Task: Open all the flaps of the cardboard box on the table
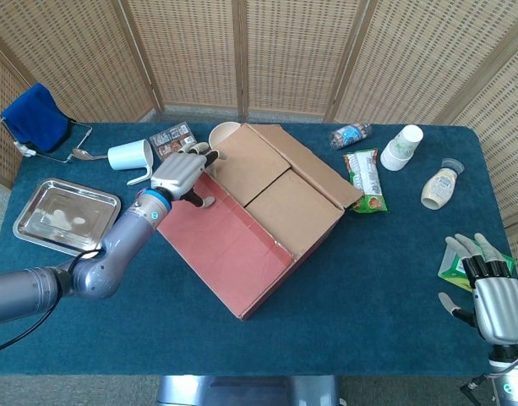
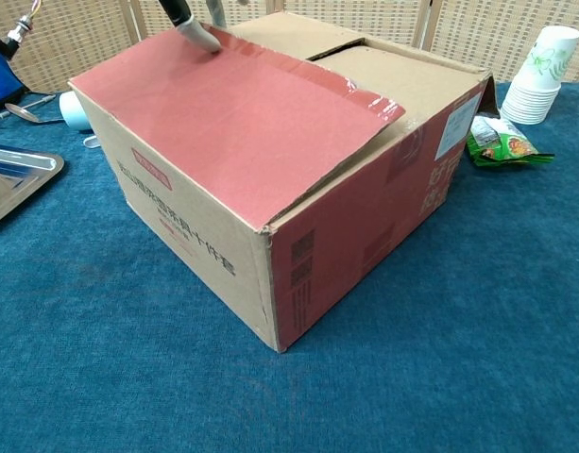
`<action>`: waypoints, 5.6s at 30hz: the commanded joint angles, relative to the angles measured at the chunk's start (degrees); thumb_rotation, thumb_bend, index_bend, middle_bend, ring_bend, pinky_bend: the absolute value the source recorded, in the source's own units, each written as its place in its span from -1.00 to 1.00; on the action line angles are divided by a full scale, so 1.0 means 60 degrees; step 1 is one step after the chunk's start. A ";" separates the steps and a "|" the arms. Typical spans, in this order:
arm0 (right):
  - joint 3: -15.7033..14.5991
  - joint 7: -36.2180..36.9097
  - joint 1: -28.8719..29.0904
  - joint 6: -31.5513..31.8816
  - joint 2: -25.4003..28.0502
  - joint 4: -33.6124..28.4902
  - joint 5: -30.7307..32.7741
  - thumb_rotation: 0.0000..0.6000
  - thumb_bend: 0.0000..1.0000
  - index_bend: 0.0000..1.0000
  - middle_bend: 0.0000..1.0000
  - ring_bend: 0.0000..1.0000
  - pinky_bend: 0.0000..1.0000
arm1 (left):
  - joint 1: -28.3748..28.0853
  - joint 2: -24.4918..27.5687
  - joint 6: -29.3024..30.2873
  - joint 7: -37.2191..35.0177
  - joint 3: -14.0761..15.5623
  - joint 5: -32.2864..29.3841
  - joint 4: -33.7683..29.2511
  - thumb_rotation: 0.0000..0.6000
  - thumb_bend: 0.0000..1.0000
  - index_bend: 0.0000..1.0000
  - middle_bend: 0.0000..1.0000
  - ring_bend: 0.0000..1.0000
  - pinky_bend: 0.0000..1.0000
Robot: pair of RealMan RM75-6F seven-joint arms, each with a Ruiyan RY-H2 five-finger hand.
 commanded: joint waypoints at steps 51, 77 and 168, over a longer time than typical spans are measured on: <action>-0.0082 -0.0282 0.0017 -0.0199 -0.0109 -0.0060 -0.0151 1.00 -0.70 -0.77 -0.73 -1.00 -0.69 | 0.0462 -0.0257 0.1377 0.1447 -0.0316 0.0373 -0.0237 1.00 -0.14 -0.80 -0.83 -1.00 -1.00; -0.0104 -0.0316 0.0011 -0.0204 -0.0126 -0.0064 -0.0204 1.00 -0.69 -0.81 -0.73 -1.00 -0.69 | 0.0620 -0.1015 0.2023 0.1230 -0.1514 -0.1087 -0.0098 -0.95 -1.00 -0.19 -0.77 -1.00 -1.00; -0.0198 -0.0783 -0.0002 -0.0241 -0.0222 -0.0264 -0.0369 1.00 -0.65 -0.89 -0.73 -1.00 -0.69 | 0.0790 0.5843 -0.2671 -0.0231 -0.0549 -0.0835 -0.3990 -0.95 -1.00 0.41 -0.83 -1.00 -1.00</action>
